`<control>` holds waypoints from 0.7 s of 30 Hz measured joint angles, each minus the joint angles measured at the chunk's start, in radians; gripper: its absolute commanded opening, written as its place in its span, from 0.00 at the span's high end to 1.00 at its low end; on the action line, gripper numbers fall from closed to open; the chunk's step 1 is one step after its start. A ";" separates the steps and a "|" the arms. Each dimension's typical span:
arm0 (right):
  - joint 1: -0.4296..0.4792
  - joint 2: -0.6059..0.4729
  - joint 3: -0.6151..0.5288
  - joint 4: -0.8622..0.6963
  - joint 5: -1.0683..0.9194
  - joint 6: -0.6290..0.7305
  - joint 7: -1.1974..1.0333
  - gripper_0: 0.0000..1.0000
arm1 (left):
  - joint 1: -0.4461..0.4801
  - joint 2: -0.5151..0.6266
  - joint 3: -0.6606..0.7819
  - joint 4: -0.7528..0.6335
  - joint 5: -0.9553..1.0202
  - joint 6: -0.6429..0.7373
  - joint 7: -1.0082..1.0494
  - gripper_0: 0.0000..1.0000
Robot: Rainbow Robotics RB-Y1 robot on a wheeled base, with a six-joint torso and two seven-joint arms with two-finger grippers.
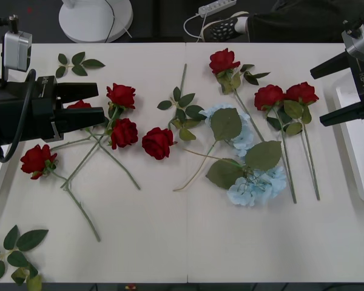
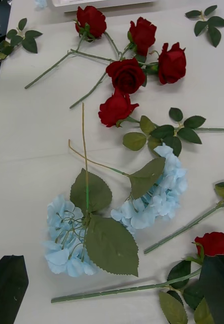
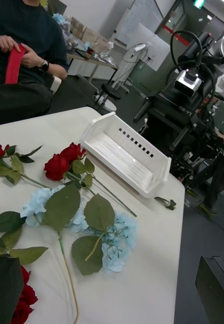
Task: Place the red flowers into the right box and the blue flowers into the left box. If a person shows an open palm, hand one flower to the person first, then continue sorting.
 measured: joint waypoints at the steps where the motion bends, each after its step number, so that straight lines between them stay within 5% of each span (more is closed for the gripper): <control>1: 0.001 0.000 0.000 0.000 0.000 0.000 0.000 0.00 | -0.001 0.000 0.000 0.000 0.003 0.005 0.000 0.00; 10: 0.019 -0.008 0.002 -0.015 0.011 -0.056 0.000 0.00 | 0.009 0.037 0.105 0.006 -0.056 0.114 0.048 0.00; 18: 0.019 -0.010 0.002 -0.019 0.058 -0.071 -0.001 0.00 | 0.213 0.037 0.462 -0.030 -0.273 0.253 0.873 0.00; 21: 0.014 -0.009 0.002 -0.014 0.125 -0.069 -0.080 0.00 | 0.284 0.037 0.564 -0.047 -0.338 0.318 1.002 0.00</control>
